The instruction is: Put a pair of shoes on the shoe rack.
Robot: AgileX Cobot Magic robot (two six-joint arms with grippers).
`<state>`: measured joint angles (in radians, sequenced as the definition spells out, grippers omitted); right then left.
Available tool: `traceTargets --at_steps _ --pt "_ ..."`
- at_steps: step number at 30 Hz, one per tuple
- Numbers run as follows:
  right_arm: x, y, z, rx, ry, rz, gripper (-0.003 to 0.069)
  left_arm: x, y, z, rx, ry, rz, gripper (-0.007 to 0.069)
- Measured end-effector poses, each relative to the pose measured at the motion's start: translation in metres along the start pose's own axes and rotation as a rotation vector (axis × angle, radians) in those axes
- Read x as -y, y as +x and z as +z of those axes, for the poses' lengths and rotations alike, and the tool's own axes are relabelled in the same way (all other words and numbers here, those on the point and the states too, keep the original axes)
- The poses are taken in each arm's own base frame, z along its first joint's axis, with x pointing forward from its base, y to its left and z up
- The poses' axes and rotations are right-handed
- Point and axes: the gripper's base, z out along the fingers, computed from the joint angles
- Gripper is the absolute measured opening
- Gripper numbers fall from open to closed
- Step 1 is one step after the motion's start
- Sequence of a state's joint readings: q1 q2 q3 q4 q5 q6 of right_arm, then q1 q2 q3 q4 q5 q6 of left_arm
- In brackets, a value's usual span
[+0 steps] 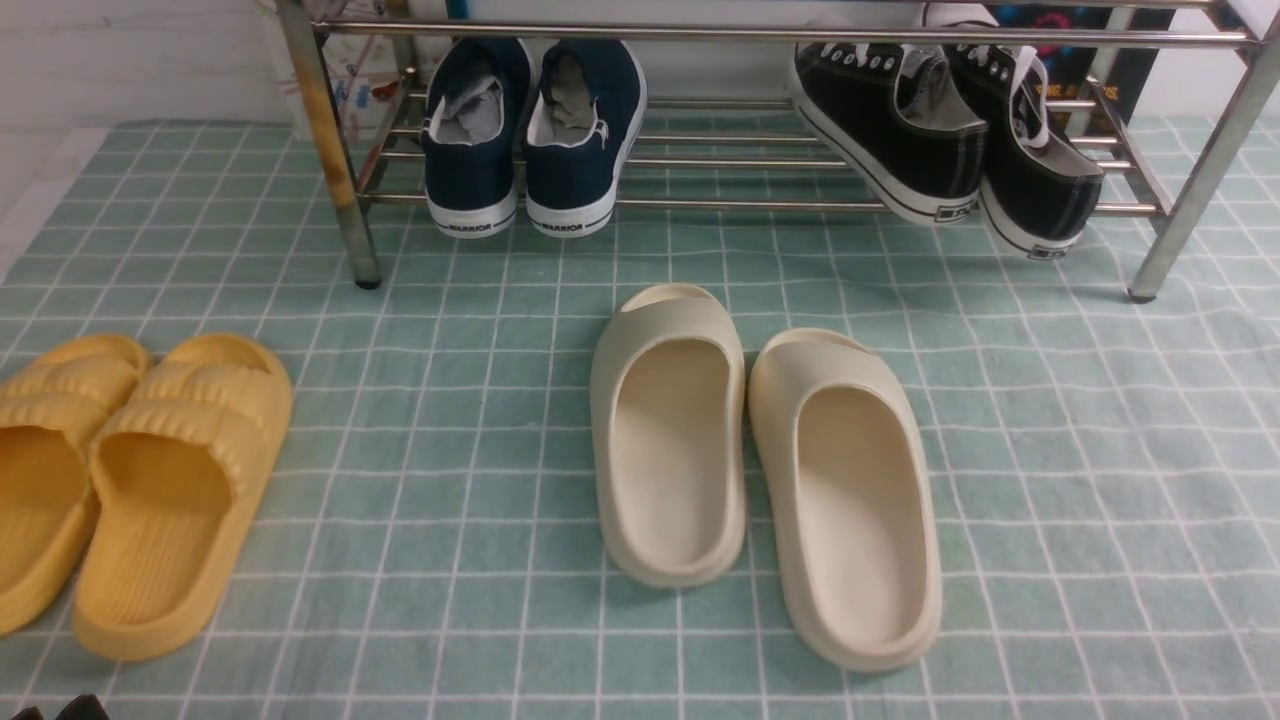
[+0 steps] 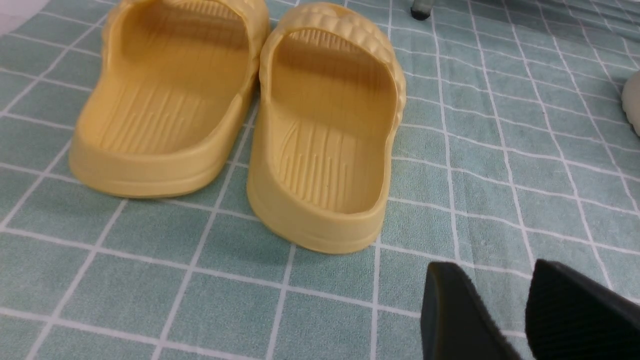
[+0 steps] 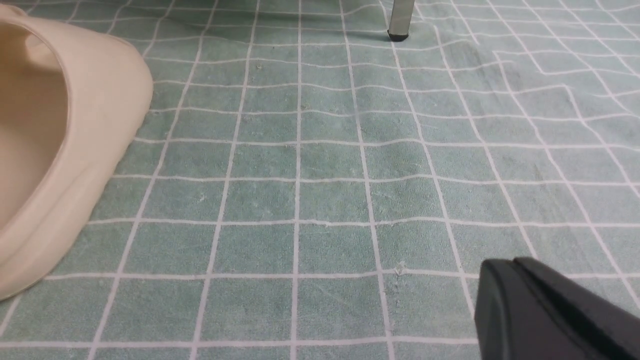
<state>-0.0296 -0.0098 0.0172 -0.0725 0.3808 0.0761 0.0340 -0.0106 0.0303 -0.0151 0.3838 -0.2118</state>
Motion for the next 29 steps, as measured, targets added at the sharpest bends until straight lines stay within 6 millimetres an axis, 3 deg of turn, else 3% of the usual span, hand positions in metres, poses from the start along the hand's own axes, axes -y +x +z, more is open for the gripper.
traceTargets --at_steps 29 --pt "0.0 0.0 0.0 0.0 0.0 -0.004 0.0069 0.0 0.0 0.0 0.0 0.0 0.0 0.0239"
